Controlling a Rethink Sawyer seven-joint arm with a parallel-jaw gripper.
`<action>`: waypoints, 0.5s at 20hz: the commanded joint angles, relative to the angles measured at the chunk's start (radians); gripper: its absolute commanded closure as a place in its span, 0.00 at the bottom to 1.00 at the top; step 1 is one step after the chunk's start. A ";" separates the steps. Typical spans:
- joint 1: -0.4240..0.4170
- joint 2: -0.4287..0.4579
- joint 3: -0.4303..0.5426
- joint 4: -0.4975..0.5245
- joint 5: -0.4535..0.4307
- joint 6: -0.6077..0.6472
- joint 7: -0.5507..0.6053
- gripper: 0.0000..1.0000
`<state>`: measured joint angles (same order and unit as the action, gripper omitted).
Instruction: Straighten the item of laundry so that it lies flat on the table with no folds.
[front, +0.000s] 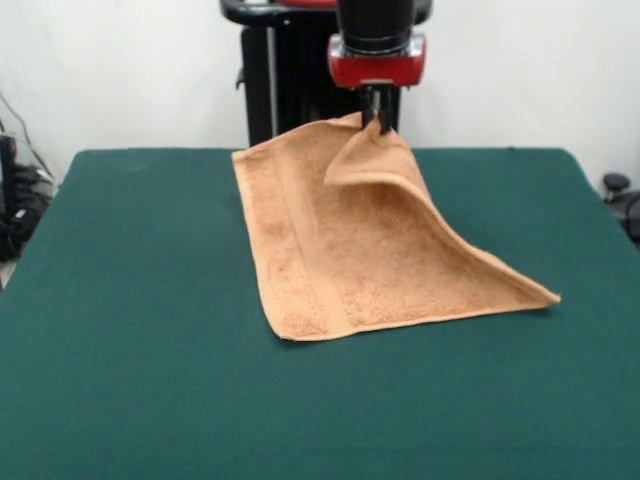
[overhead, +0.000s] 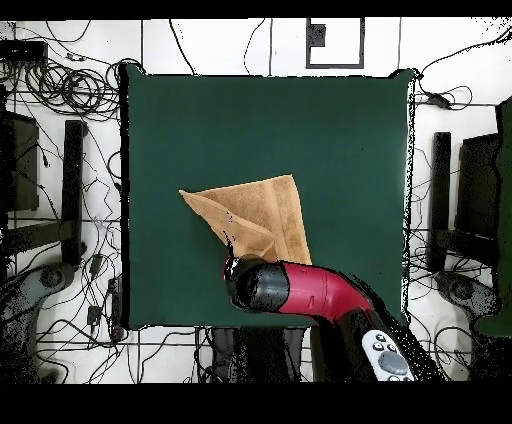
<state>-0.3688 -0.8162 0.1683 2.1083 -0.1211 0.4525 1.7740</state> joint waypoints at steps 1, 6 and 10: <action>-0.025 0.107 0.085 0.006 0.030 -0.090 0.104 1.00; -0.022 0.126 0.080 -0.024 0.008 -0.102 0.094 1.00; -0.012 0.132 0.067 -0.037 -0.006 -0.112 0.095 1.00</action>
<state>-0.4027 -0.7494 0.1704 2.1065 -0.1209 0.4010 1.7740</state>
